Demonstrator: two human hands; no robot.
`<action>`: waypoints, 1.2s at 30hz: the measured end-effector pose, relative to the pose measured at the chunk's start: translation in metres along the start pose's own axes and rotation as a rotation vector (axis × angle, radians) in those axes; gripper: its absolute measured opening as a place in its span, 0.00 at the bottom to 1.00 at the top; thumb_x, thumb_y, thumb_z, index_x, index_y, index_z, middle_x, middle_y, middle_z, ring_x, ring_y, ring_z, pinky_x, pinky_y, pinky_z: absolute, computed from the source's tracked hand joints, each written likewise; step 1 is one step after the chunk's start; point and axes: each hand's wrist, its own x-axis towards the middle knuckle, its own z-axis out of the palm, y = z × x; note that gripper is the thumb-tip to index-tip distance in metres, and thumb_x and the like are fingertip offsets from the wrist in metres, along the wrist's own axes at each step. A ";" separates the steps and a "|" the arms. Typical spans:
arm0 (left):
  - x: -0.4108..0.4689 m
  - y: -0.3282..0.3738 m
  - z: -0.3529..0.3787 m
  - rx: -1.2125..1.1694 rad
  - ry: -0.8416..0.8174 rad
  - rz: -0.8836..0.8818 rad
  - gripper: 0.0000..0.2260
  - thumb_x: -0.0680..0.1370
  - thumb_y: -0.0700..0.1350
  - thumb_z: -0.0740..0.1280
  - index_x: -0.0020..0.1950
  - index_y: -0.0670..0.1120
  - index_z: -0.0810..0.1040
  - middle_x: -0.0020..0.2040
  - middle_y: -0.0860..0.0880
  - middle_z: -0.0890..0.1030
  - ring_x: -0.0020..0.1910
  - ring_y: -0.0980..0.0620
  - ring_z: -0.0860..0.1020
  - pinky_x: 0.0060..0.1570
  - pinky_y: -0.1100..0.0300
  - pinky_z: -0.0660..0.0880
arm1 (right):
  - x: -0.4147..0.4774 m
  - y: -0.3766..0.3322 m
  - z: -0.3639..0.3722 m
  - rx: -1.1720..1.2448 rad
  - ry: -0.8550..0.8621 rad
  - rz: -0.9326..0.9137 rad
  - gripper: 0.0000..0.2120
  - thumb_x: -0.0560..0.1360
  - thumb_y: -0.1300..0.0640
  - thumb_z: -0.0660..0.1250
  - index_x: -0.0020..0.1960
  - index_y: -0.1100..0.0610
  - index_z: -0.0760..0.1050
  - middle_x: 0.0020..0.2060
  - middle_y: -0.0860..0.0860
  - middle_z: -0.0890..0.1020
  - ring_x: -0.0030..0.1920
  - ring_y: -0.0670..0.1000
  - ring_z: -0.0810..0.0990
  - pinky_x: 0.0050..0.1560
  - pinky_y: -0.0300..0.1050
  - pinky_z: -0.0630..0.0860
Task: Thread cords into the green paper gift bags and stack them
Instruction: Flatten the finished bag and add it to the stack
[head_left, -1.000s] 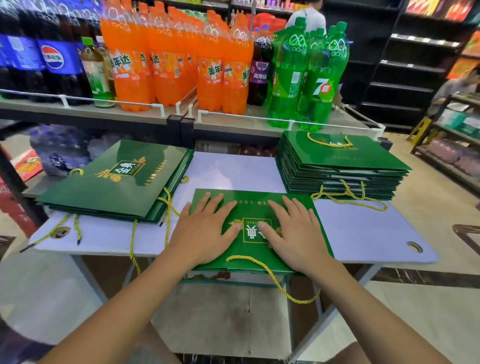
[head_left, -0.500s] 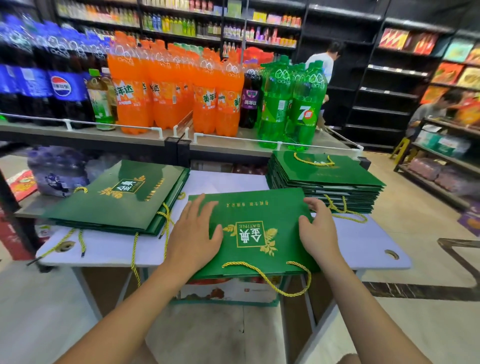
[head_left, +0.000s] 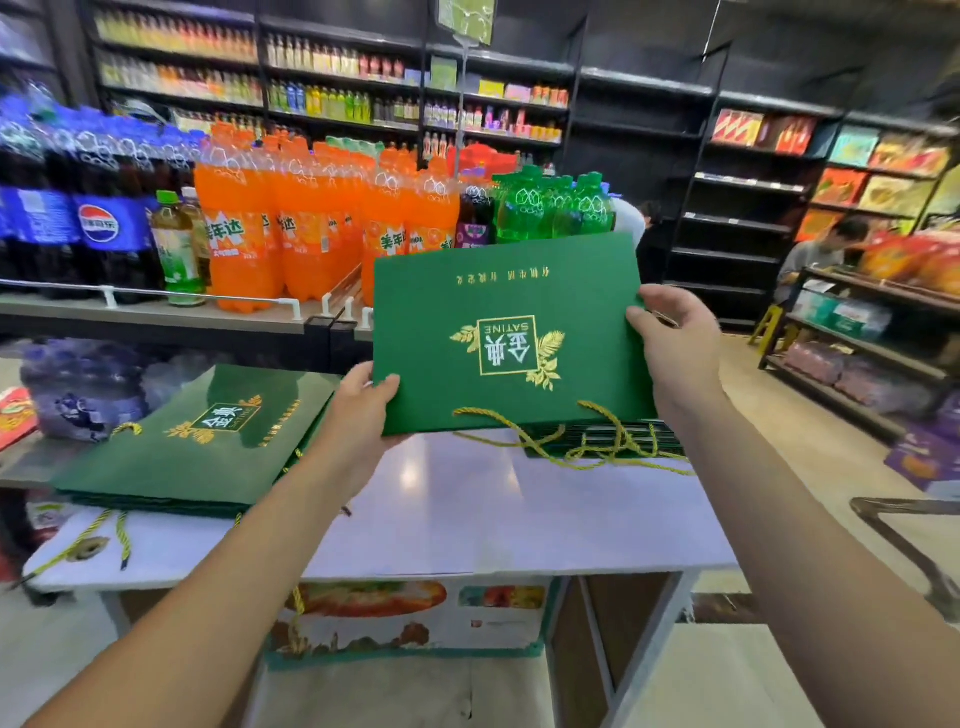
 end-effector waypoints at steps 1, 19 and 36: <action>0.008 0.006 0.009 0.005 0.007 0.033 0.10 0.86 0.41 0.59 0.62 0.50 0.77 0.60 0.49 0.84 0.54 0.50 0.83 0.43 0.52 0.80 | 0.010 -0.002 -0.002 -0.023 -0.013 -0.009 0.12 0.79 0.63 0.69 0.62 0.55 0.79 0.59 0.50 0.82 0.50 0.40 0.80 0.46 0.34 0.78; 0.129 -0.018 0.176 0.649 -0.173 0.120 0.32 0.75 0.59 0.69 0.73 0.42 0.74 0.67 0.46 0.80 0.62 0.46 0.80 0.67 0.50 0.75 | 0.137 0.093 -0.108 -0.389 -0.012 0.053 0.21 0.79 0.59 0.72 0.71 0.57 0.75 0.65 0.53 0.80 0.61 0.51 0.78 0.57 0.46 0.75; 0.137 -0.087 0.184 1.083 -0.160 0.149 0.15 0.81 0.57 0.64 0.54 0.46 0.79 0.50 0.45 0.80 0.45 0.46 0.80 0.43 0.53 0.76 | 0.132 0.190 -0.119 -0.619 -0.081 0.176 0.17 0.83 0.56 0.62 0.69 0.57 0.79 0.63 0.55 0.83 0.50 0.56 0.82 0.57 0.53 0.79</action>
